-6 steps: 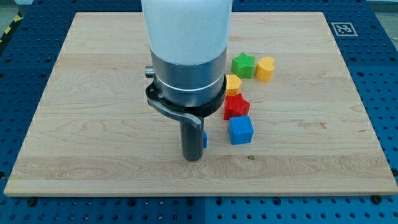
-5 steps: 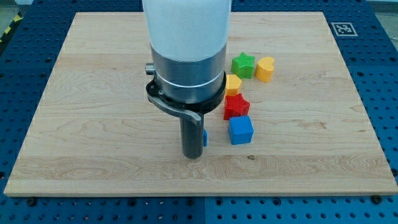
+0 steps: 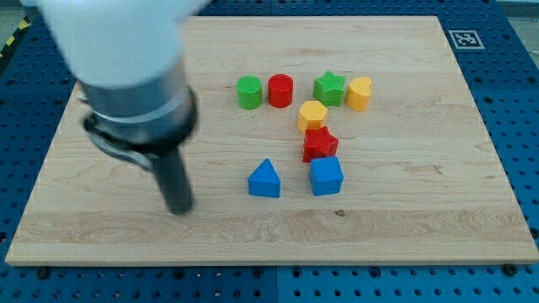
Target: Push the red star to the right side of the blue cube
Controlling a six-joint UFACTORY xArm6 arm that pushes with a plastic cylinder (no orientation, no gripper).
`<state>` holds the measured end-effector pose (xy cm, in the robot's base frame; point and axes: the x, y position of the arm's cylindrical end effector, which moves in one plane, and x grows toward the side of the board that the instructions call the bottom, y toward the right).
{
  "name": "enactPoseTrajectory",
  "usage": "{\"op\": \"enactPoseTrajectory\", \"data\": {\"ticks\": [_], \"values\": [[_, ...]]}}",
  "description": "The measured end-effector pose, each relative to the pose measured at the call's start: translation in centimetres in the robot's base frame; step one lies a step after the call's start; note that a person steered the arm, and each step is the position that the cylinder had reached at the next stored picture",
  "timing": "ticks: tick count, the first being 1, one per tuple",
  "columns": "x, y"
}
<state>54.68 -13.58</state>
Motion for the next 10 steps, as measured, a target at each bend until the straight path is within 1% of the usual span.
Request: {"op": "enactPoseTrajectory", "data": {"ticks": [1, 2, 3, 4, 6, 7, 9, 10], "values": [[-4.6, -2.3], [-6.9, 5.5], [-8.0, 14.0], [-8.1, 18.3], [-8.0, 21.5], [-6.8, 21.6], [-6.3, 21.6], [-6.2, 24.4]]}}
